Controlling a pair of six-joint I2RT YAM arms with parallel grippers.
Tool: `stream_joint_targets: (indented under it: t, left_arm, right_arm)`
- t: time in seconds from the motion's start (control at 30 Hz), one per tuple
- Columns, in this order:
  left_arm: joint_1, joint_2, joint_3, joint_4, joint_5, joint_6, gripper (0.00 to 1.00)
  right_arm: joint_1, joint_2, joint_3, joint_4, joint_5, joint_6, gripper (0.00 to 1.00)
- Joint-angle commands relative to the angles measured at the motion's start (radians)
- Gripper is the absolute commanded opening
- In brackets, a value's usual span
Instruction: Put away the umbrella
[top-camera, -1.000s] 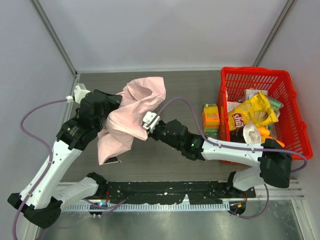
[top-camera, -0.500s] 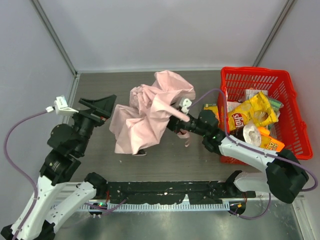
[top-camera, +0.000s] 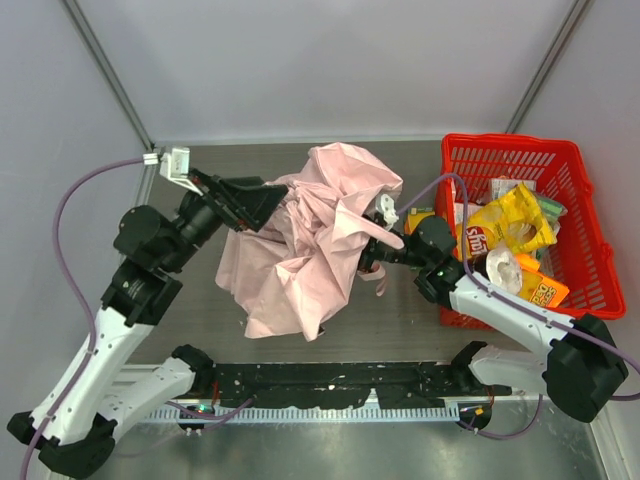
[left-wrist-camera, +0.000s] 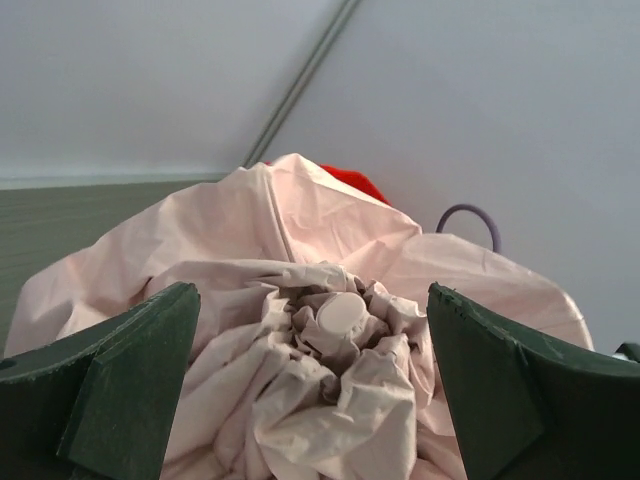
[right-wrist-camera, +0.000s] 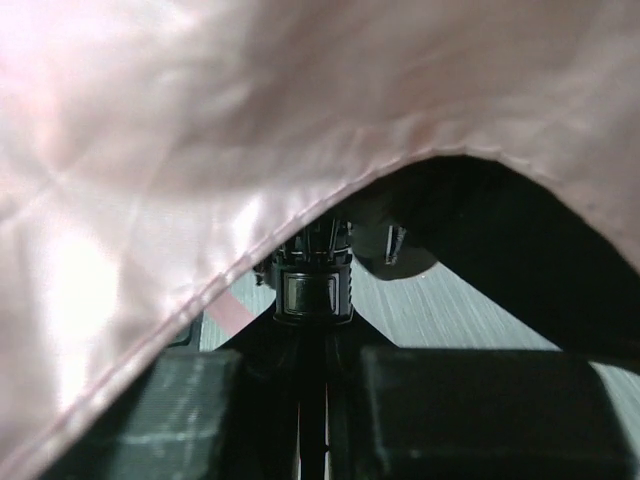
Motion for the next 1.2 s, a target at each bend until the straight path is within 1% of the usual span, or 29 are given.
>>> stream_joint_targets:
  t: [0.0, 0.07, 0.1, 0.13, 0.23, 0.3, 0.4, 0.57, 0.8, 0.83, 0.93, 1.0, 1.07, 1.1, 1.17]
  left_arm:
    - [0.002, 0.047, 0.025, 0.09, 0.216, 0.113, 1.0]
    - [0.002, 0.055, -0.02, 0.228, 0.329, 0.095, 1.0]
    - [0.002, 0.059, -0.044, 0.288, 0.357, 0.078, 1.0]
    - [0.002, 0.072, -0.051, 0.302, 0.354, 0.073, 1.0]
    - [0.002, 0.087, -0.051, 0.259, 0.313, 0.078, 1.0]
    - [0.003, 0.09, -0.068, 0.302, 0.291, 0.046, 1.0]
    - [0.002, 0.107, -0.081, 0.376, 0.302, -0.005, 1.0]
    - [-0.002, 0.162, -0.1, 0.508, 0.356, -0.089, 1.0]
    - [-0.003, 0.193, -0.106, 0.525, 0.317, -0.082, 1.0]
    - [-0.003, 0.199, -0.104, 0.529, 0.317, -0.083, 0.95]
    - [-0.006, 0.218, -0.097, 0.551, 0.326, -0.103, 0.72]
    - [-0.009, 0.224, -0.098, 0.571, 0.327, -0.114, 0.63]
    - [-0.011, 0.228, -0.103, 0.572, 0.326, -0.12, 0.61]
    - [-0.012, 0.23, -0.103, 0.575, 0.337, -0.12, 0.61]
    - [-0.012, 0.236, -0.106, 0.575, 0.359, -0.123, 0.74]
  right_arm:
    - [0.001, -0.017, 0.082, 0.084, -0.04, 0.039, 0.01]
    - [0.0, -0.005, 0.092, 0.085, -0.04, 0.044, 0.01]
    - [0.001, 0.003, 0.095, 0.09, -0.041, 0.044, 0.01]
    - [0.001, 0.004, 0.093, 0.093, -0.04, 0.045, 0.01]
    - [0.001, 0.009, 0.099, 0.107, -0.04, 0.053, 0.01]
    - [0.003, 0.01, 0.102, 0.104, -0.037, 0.05, 0.01]
    - [0.001, 0.023, 0.11, 0.099, -0.034, 0.045, 0.01]
    - [0.001, 0.05, 0.127, 0.101, -0.015, 0.047, 0.01]
    - [0.003, 0.07, 0.148, 0.159, -0.029, 0.1, 0.01]
    - [0.003, 0.072, 0.15, 0.165, -0.032, 0.108, 0.01]
    - [0.003, 0.084, 0.159, 0.179, -0.037, 0.126, 0.01]
    - [0.001, 0.086, 0.161, 0.184, -0.034, 0.137, 0.01]
    - [0.003, 0.092, 0.164, 0.193, -0.029, 0.157, 0.01]
    - [0.003, 0.095, 0.165, 0.194, -0.026, 0.165, 0.01]
    - [0.003, 0.099, 0.17, 0.205, -0.02, 0.185, 0.01]
